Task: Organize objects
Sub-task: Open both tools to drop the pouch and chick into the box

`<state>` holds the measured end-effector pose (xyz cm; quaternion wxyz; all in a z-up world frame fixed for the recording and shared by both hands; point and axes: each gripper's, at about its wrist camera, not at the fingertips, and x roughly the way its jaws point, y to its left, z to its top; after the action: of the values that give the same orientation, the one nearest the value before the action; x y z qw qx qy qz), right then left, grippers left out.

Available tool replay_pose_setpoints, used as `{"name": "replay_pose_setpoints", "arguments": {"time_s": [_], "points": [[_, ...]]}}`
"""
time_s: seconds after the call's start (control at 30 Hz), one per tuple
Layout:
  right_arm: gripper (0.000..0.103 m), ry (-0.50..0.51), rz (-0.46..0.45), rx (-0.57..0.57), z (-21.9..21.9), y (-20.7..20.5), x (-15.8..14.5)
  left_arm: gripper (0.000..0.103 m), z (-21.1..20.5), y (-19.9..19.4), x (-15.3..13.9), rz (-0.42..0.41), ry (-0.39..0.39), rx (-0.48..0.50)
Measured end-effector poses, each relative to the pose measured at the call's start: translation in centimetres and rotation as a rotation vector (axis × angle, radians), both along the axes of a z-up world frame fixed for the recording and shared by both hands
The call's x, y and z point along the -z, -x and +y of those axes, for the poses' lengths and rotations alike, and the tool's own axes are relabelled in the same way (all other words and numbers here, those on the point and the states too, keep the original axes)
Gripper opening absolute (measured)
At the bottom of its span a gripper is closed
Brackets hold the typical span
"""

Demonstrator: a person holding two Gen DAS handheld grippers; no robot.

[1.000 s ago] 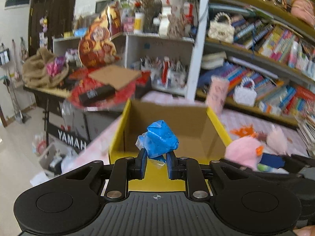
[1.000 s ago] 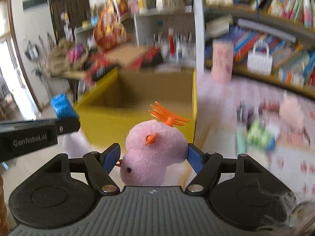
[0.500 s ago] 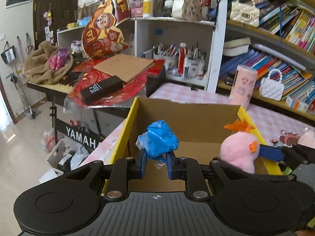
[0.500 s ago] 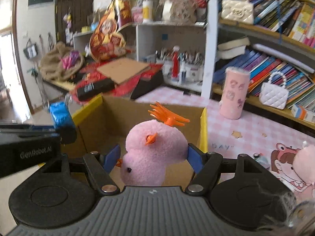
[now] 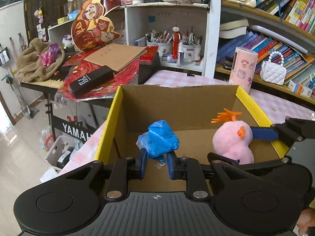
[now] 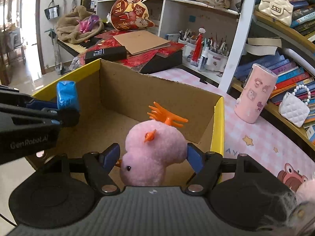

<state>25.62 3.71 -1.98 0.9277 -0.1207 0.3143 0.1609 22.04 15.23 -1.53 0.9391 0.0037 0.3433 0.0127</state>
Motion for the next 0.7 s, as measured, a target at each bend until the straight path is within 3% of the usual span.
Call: {"name": "replay_pose_setpoints", "arguments": {"time_s": [0.07,0.13,0.2,0.23,0.37,0.53,0.7], "points": [[0.073,0.005,0.009,-0.002,0.1,-0.2,0.0,0.032,-0.1,-0.1,-0.1,0.004,0.002,0.003],[0.074,0.009,0.006,0.003,0.1,-0.1,-0.2,0.051,-0.1,0.3,-0.6,-0.018,0.006,-0.004],[0.084,0.004,-0.028,0.025,0.1,0.5,-0.6,0.062,0.1,1.0,-1.6,-0.067,0.011,-0.015],[0.088,-0.014,-0.053,0.035,-0.1,0.9,-1.0,0.065,0.2,1.3,-2.0,-0.084,0.012,-0.016],[0.087,-0.096,-0.096,0.066,-0.9,2.3,-2.9,0.072,0.6,2.9,-3.9,-0.133,0.024,-0.023],[0.087,-0.142,-0.145,0.129,-1.8,5.5,-5.0,0.09,0.9,6.2,-5.8,-0.197,0.015,-0.006],[0.087,-0.15,-0.168,0.191,-2.5,9.8,-5.7,0.096,1.4,9.7,-5.9,-0.209,0.016,0.006]]}}
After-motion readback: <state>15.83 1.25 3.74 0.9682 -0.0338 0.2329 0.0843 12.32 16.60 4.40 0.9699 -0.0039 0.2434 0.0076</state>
